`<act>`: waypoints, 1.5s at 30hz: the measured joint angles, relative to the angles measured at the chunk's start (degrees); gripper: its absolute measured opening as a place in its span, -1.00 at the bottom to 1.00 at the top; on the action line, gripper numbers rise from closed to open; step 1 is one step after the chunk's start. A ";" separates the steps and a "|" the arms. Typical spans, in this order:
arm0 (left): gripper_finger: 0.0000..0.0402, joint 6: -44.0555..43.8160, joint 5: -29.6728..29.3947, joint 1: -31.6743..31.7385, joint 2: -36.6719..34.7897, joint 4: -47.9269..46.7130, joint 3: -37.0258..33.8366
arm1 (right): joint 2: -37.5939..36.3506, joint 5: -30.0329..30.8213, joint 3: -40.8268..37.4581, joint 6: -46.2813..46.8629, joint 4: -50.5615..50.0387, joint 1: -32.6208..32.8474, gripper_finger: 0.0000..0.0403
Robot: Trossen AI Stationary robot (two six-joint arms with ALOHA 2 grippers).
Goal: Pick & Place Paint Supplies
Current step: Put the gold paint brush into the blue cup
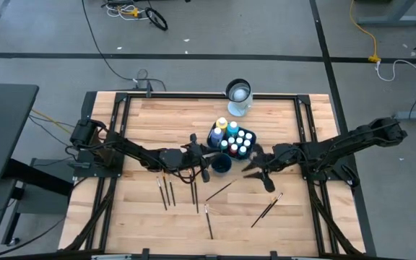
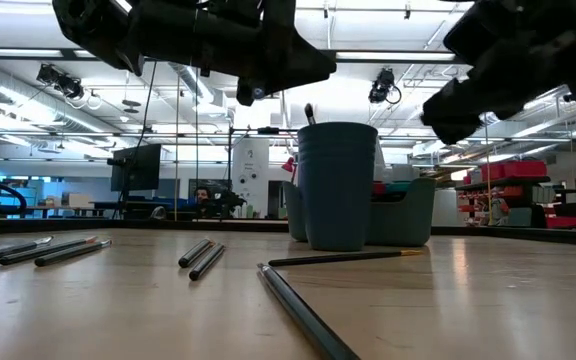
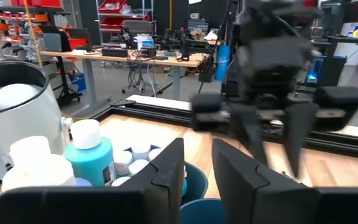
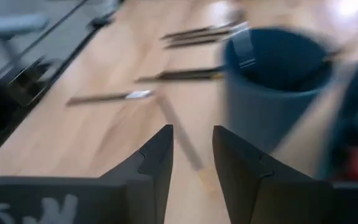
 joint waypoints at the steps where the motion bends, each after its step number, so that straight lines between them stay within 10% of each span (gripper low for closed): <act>1: -0.51 0.00 -0.38 0.00 0.00 -0.01 0.00 | 0.80 -1.45 0.00 -0.69 -0.10 0.56 -0.43; 18: -0.46 -0.20 -0.62 0.00 0.00 -0.02 0.00 | 27.80 7.91 0.07 -0.98 15.62 5.44 -0.43; 35: -0.46 -0.45 -0.40 0.00 -0.02 -0.04 0.00 | 28.18 9.98 3.37 9.53 4.99 12.43 -0.43; 45: -0.46 -2.15 -0.33 0.00 -0.03 -0.05 0.00 | 28.43 23.50 3.26 5.03 5.01 12.41 -0.43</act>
